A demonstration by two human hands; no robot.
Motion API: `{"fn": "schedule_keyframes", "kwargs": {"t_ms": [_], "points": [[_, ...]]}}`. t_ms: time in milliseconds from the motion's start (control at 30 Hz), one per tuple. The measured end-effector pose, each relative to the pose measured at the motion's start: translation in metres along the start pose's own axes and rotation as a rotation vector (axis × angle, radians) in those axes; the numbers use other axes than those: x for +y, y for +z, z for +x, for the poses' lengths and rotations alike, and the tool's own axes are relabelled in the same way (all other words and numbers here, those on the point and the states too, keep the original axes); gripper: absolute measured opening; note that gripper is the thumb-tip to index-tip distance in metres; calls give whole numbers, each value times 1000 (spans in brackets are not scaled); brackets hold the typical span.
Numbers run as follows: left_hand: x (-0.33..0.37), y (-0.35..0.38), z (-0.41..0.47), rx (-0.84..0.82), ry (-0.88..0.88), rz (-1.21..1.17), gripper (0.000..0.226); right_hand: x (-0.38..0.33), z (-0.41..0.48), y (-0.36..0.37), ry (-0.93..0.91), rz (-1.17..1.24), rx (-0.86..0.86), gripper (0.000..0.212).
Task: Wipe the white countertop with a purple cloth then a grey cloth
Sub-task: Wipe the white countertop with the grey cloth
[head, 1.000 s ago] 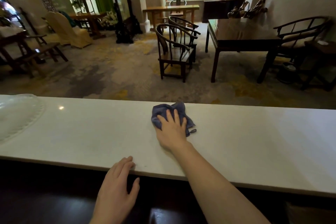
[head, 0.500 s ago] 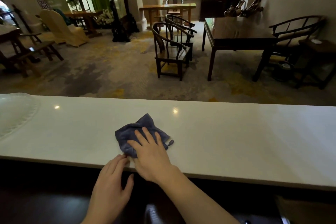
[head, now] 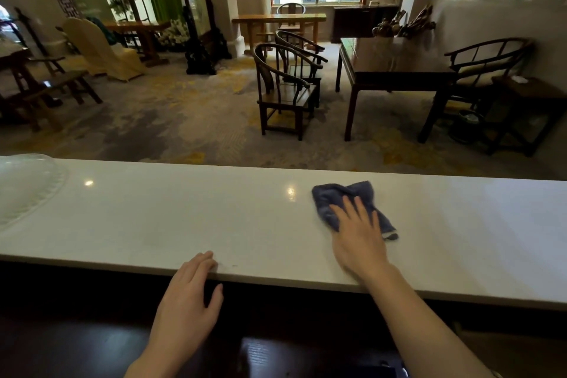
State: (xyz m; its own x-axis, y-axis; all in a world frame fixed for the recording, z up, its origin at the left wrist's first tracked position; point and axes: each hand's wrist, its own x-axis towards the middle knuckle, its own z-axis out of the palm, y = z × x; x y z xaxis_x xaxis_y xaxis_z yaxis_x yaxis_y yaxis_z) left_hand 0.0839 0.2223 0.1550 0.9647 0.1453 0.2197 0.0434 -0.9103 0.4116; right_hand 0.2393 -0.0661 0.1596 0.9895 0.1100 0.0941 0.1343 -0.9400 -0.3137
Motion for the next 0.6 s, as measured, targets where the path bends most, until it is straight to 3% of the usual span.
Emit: {"fn": "schedule_keyframes", "kwargs": {"t_ms": [167,400,600], "points": [[-2,1,2,2,17,-7,37,43,-15,-15,201,-23,11,58],[-7,5,2,19,48,-8,38,19,-28,-8,248,3,12,57],[-9,8,3,37,47,-40,41,-57,-46,19,60,-14,16,62]]}}
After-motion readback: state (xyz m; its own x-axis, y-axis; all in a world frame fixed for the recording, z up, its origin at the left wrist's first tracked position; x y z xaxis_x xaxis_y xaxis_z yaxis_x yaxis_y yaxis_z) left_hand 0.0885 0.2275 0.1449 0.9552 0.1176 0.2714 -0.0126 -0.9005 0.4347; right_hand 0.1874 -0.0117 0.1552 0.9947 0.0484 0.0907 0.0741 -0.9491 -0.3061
